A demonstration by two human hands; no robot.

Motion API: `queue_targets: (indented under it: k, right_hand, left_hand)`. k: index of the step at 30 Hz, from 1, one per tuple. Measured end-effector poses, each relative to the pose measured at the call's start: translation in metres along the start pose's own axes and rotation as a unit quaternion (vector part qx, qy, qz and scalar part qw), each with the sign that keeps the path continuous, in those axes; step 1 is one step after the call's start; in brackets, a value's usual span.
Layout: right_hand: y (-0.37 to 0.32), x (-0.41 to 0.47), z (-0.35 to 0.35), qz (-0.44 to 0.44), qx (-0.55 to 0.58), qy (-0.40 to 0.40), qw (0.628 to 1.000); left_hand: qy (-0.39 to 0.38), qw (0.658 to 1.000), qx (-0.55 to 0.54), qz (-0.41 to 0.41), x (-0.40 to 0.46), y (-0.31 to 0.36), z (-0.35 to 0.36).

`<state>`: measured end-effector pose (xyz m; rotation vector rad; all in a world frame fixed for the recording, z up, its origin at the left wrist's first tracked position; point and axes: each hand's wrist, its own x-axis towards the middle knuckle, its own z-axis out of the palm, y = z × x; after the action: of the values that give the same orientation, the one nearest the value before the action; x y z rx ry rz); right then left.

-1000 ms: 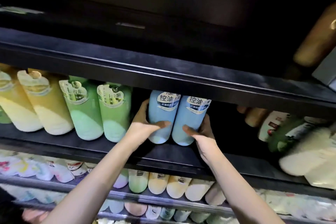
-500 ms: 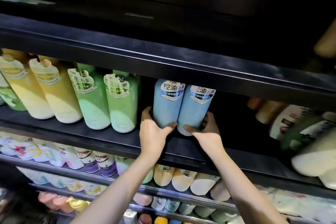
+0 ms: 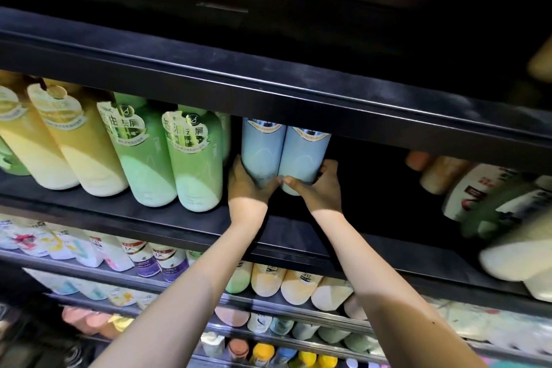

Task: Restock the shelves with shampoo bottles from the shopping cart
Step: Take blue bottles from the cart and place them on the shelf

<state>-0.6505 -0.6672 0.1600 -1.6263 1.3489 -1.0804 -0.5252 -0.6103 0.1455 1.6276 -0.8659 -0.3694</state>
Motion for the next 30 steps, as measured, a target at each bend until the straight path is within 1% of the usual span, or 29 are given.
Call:
queue_targets:
  k: [2,4,9,11,15,18,20,21,24,27,28,30]
  right_hand:
    - [0.0,-0.001,0.002,-0.004,0.007,0.007,1.0]
    - [-0.001,-0.002,0.004,-0.004,0.021,0.018,1.0]
    - [0.001,-0.004,0.013,0.006,0.053,0.041,0.998]
    - [0.004,-0.006,0.018,0.008,0.058,0.051,0.997]
    - [0.012,-0.011,0.021,-0.005,0.014,0.051,0.999]
    - [0.012,-0.01,0.019,0.001,0.0,0.045,0.999]
    - [0.011,-0.009,0.02,0.004,-0.014,0.047,0.999]
    - [0.01,-0.008,0.021,0.004,-0.026,0.045,0.999]
    - [0.009,-0.007,0.024,0.001,-0.076,0.043,0.996]
    - [0.009,-0.007,0.024,0.009,-0.108,0.032,0.994]
    - [0.007,-0.009,0.023,0.01,-0.111,0.024,0.994]
    - [0.005,-0.015,0.02,0.01,-0.101,0.008,0.995]
  left_hand:
    - [0.017,0.999,0.03,-0.01,0.002,0.001,0.002]
    - [0.026,0.999,0.036,-0.007,0.002,0.001,0.001]
    - [0.028,0.999,-0.022,-0.01,-0.004,0.001,-0.001]
    - [0.03,0.999,-0.018,-0.004,-0.004,0.003,-0.001]
    - [0.041,0.996,0.072,0.022,-0.001,-0.003,-0.001]
    - [0.041,0.997,0.064,0.017,0.001,-0.004,-0.002]
    - [0.043,0.998,0.043,-0.006,0.003,-0.002,-0.002]
    - [0.045,0.998,0.043,-0.017,0.004,-0.001,-0.002]
    - [0.047,0.997,0.067,-0.015,0.005,0.0,-0.003]
    - [0.023,0.997,0.073,-0.01,0.004,0.0,-0.007]
    - [0.006,0.997,0.074,0.0,0.003,-0.001,-0.01]
    - [-0.052,0.996,0.073,0.005,-0.005,0.0,-0.022]
